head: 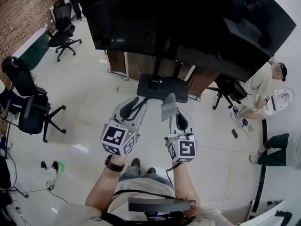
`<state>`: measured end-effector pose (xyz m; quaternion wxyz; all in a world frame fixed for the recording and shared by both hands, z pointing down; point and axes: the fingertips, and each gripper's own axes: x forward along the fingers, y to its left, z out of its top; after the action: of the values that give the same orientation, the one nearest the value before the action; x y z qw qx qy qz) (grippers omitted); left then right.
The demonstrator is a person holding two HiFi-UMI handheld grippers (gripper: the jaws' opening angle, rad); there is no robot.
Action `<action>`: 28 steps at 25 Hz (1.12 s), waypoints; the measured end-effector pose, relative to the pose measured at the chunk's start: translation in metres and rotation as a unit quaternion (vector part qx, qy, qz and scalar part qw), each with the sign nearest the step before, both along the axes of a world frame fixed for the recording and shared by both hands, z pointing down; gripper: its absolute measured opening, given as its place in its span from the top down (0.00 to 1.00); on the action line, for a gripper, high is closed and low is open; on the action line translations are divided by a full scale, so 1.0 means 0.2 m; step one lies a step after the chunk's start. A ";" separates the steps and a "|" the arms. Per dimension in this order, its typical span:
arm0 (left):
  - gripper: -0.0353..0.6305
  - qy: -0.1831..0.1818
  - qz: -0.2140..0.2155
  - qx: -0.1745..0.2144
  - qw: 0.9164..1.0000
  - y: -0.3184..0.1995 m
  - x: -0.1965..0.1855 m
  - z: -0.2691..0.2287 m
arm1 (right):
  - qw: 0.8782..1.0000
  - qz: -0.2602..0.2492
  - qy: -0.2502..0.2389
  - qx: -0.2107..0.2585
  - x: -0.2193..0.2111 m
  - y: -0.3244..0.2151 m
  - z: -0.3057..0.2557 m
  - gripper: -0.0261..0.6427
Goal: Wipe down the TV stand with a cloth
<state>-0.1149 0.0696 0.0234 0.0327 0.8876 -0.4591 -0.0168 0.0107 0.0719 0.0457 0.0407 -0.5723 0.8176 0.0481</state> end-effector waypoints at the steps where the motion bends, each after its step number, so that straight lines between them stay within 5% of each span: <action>1: 0.72 -0.003 0.000 -0.003 1.000 0.03 0.02 0.01 | 1.000 -0.003 0.001 0.003 0.01 0.03 -0.01 0.95; 14: 0.72 -0.014 0.028 -0.008 0.999 0.19 0.20 0.02 | 1.000 0.002 0.000 0.016 0.09 0.20 -0.05 0.95; 28: 0.72 -0.009 0.058 -0.005 0.998 0.08 0.26 0.05 | 1.000 0.020 0.004 0.006 0.13 0.10 -0.01 0.95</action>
<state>-0.0638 0.0865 0.0332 0.0336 0.9128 -0.4069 -0.0044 0.0376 0.0929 0.0435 0.0395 -0.5883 0.8057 0.0561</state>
